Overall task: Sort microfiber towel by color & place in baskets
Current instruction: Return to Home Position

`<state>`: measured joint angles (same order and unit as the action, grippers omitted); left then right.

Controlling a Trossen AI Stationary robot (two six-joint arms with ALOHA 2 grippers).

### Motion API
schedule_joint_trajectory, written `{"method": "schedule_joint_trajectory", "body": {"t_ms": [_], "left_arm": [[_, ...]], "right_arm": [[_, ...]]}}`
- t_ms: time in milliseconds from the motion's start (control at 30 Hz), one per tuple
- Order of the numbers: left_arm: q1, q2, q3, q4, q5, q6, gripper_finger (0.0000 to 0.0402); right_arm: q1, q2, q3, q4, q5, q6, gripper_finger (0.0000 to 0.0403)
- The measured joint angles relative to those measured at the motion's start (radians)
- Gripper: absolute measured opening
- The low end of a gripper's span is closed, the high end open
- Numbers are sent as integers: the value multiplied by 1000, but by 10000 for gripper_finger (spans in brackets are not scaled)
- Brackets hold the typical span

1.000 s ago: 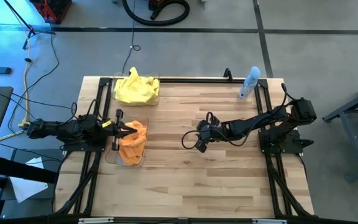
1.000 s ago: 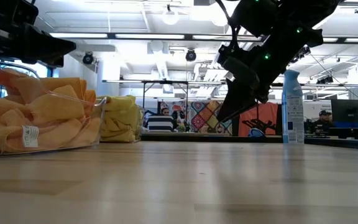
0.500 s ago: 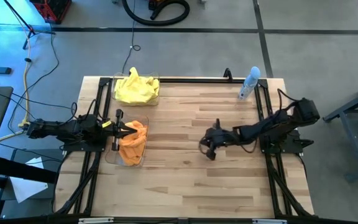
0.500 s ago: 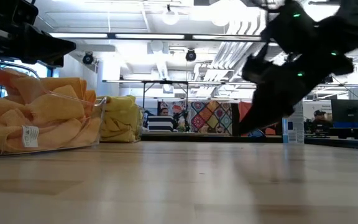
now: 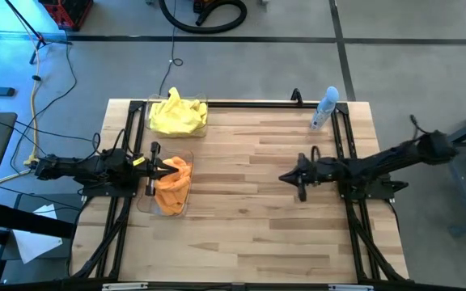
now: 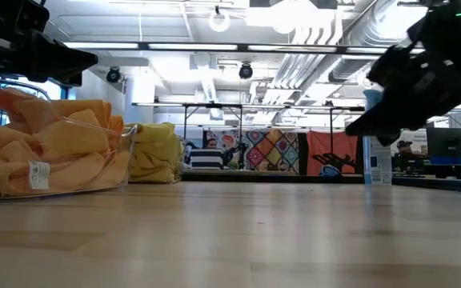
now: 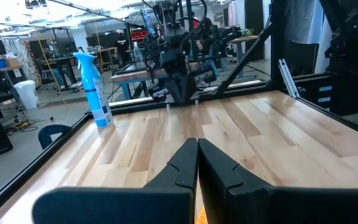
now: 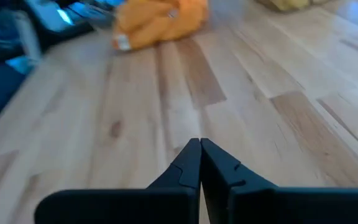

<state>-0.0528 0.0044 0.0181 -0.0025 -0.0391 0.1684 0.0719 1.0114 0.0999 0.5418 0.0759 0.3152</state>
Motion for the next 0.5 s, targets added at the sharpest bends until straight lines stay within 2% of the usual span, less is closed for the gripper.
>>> {"method": "schedule_joint_trajectory", "body": {"t_ms": [167, 500], "left_arm": [[0, 0, 0, 0, 0, 0, 0], [0, 0, 0, 0, 1, 0, 0]], "right_arm": [[-9, -214, -90, -7, -23, -26, 0], [-8, -590, -83, -330, -27, -25, 0]]}}
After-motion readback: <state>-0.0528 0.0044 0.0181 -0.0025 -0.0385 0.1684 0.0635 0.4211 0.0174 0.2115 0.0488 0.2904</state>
